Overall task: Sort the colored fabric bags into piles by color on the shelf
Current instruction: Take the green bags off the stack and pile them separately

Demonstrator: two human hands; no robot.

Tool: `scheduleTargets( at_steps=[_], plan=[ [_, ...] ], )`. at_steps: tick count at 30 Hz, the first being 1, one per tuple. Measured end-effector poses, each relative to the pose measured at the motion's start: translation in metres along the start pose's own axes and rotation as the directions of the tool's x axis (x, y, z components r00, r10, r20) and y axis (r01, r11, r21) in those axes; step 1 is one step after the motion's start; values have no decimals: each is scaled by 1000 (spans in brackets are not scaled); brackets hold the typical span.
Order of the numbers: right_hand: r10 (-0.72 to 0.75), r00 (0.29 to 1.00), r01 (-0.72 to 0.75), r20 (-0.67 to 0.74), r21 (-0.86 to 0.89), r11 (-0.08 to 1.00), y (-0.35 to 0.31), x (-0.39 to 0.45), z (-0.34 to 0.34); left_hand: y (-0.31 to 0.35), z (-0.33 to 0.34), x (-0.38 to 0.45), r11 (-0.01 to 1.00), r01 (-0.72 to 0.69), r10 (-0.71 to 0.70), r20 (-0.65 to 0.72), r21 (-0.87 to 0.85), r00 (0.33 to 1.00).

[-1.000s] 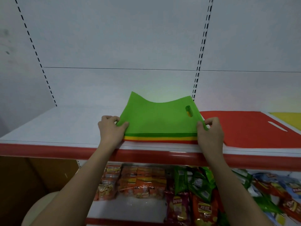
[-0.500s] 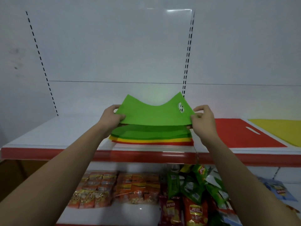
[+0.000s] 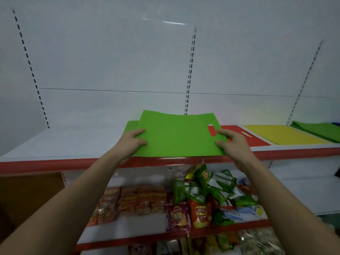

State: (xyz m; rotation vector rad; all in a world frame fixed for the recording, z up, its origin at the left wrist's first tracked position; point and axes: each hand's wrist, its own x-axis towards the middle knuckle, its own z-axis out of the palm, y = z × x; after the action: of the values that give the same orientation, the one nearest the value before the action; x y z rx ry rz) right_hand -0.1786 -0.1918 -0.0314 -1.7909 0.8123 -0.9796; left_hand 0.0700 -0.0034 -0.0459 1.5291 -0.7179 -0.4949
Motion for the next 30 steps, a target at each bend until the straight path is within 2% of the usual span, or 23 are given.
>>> scheduleTargets(
  at_steps=[4, 9, 15, 23, 30],
  plan=[
    [30, 999, -32, -20, -70, 997, 11, -39, -42, -10, 32, -20, 999, -22, 25, 95, -40, 995],
    [102, 992, -107, -80, -70, 992, 29, -75, -107, -15, 87, -34, 999, -36, 40, 223, -25, 974],
    [97, 965, -108, -243, -30, 994, 61, -102, -207, -4, 199, -59, 994, -44, 73, 306, -101, 949],
    [92, 938, -145, -333, -137, 980, 106, -131, -346, 4, 348, -83, 994, -47, 88, 442, -103, 893],
    [149, 899, -197, -413, -74, 978, 140, -138, -445, 8, 458, -89, 995, -55, 90, 541, -81, 837]
  ],
)
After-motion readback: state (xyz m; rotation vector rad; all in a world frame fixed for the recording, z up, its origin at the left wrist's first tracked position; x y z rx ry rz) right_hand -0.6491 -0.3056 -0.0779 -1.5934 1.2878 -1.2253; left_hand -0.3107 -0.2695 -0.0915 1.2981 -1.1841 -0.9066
